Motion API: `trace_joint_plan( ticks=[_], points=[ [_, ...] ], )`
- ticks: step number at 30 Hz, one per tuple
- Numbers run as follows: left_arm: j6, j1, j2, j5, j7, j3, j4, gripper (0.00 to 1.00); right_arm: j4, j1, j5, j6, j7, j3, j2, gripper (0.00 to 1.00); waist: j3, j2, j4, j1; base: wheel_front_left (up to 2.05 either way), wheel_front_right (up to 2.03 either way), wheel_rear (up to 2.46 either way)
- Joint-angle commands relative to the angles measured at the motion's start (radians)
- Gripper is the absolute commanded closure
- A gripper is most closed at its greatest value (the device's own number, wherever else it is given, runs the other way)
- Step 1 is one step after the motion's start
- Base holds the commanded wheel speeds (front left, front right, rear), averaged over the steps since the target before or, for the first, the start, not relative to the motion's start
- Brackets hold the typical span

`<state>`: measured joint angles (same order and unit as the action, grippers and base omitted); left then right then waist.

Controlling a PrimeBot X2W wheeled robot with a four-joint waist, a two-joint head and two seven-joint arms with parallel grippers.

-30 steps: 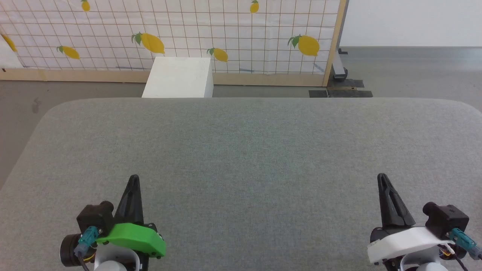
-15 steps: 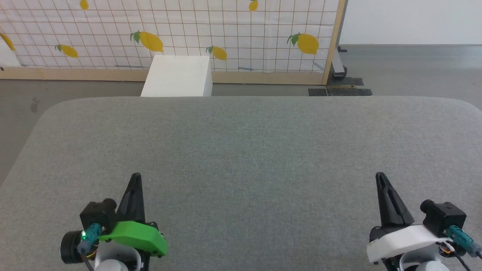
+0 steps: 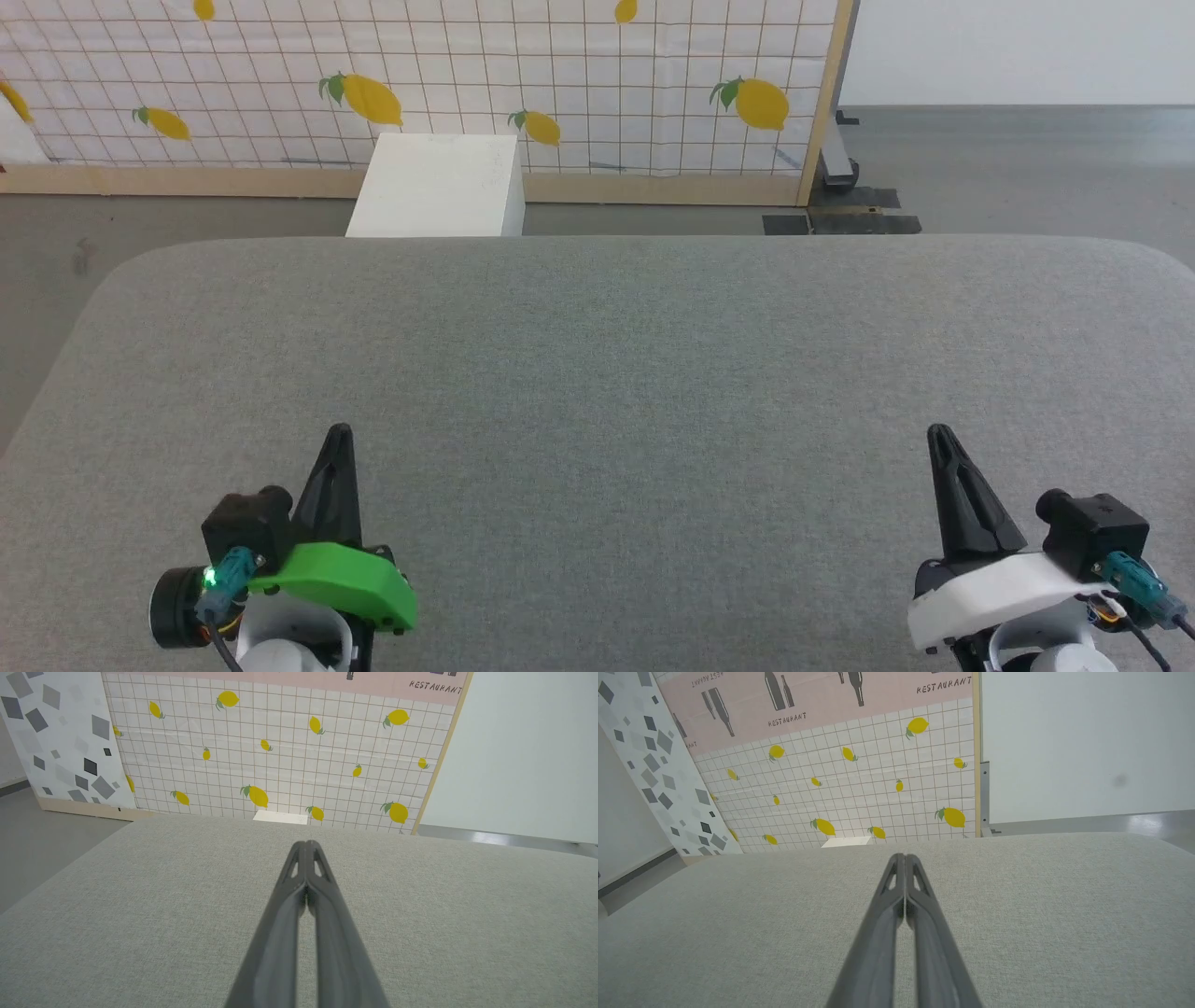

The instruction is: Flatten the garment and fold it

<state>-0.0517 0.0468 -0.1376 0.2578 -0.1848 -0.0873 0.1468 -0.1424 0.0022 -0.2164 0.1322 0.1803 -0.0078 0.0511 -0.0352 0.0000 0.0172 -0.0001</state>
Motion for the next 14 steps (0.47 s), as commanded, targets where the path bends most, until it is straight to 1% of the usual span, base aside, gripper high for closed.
trace_joint_plan(
  ticks=[1, 14],
  points=[
    [0.008, -0.013, 0.005, -0.020, 0.007, 0.004, -0.009, 1.00, 0.010, -0.001, 0.016, 0.000, -0.006, 0.001, 0.000, 1.00, 0.001, 0.0000, 0.000, 0.0001, 0.00, 0.00, 0.00],
    [0.014, -0.018, 0.017, -0.055, 0.033, 0.016, -0.029, 1.00, 0.029, -0.001, 0.045, -0.001, -0.031, 0.002, 0.000, 1.00, 0.006, 0.0000, -0.003, 0.0001, 0.00, 0.00, 0.00]
  ],
)
